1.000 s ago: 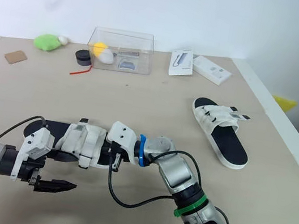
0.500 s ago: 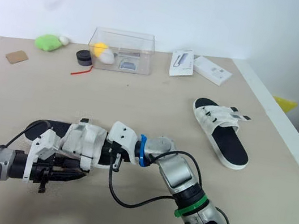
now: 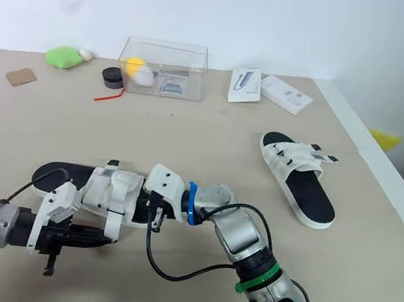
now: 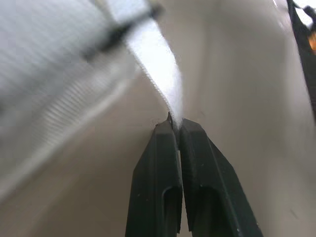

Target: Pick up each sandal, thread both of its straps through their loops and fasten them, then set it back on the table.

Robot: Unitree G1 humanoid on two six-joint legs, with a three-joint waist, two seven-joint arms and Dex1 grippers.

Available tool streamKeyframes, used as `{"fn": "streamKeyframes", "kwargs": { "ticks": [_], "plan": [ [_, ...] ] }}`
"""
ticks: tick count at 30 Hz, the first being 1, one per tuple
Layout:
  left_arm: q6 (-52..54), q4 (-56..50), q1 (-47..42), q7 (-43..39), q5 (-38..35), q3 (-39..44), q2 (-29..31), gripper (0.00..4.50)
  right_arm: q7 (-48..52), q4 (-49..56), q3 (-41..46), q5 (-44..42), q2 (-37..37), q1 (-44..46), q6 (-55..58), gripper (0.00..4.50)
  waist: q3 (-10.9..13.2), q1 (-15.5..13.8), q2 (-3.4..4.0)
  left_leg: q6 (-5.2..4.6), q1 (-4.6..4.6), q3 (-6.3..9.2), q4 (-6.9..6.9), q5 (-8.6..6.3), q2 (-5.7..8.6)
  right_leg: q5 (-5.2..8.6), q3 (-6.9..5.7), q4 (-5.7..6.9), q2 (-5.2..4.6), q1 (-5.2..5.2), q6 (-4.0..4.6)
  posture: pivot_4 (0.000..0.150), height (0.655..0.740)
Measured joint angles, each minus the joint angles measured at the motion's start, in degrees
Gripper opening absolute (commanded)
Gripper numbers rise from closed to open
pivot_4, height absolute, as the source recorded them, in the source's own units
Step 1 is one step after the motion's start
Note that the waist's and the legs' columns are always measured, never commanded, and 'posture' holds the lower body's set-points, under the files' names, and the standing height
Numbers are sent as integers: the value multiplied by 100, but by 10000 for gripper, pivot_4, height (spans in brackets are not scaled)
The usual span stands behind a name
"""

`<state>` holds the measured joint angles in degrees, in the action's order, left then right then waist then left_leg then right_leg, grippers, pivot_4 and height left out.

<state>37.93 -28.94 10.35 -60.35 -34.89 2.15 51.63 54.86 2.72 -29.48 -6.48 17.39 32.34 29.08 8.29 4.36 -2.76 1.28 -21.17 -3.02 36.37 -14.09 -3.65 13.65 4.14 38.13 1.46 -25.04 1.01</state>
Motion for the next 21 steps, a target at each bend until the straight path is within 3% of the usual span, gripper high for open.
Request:
{"fn": "streamKeyframes", "kwargs": {
  "ticks": [14, 21],
  "plan": [
    [-107, -271, 515, -122, -100, 128, 333, 370, 20, -6, -36, -1, -26, 2, -24, 0, -2, 15, 6, 16, 5, 0, -4, -13, -12, 12, -2, 0, 11, -2, 12, 1500, 7400],
    [566, -460, 631, -127, -1015, 371, 326, 370, 31, -18, -35, -2, -28, 3, -30, 0, 0, 16, 6, 17, 2, 1, -4, -15, -13, 14, -5, 0, 11, -3, 10, 1500, 7400]
  ]
}}
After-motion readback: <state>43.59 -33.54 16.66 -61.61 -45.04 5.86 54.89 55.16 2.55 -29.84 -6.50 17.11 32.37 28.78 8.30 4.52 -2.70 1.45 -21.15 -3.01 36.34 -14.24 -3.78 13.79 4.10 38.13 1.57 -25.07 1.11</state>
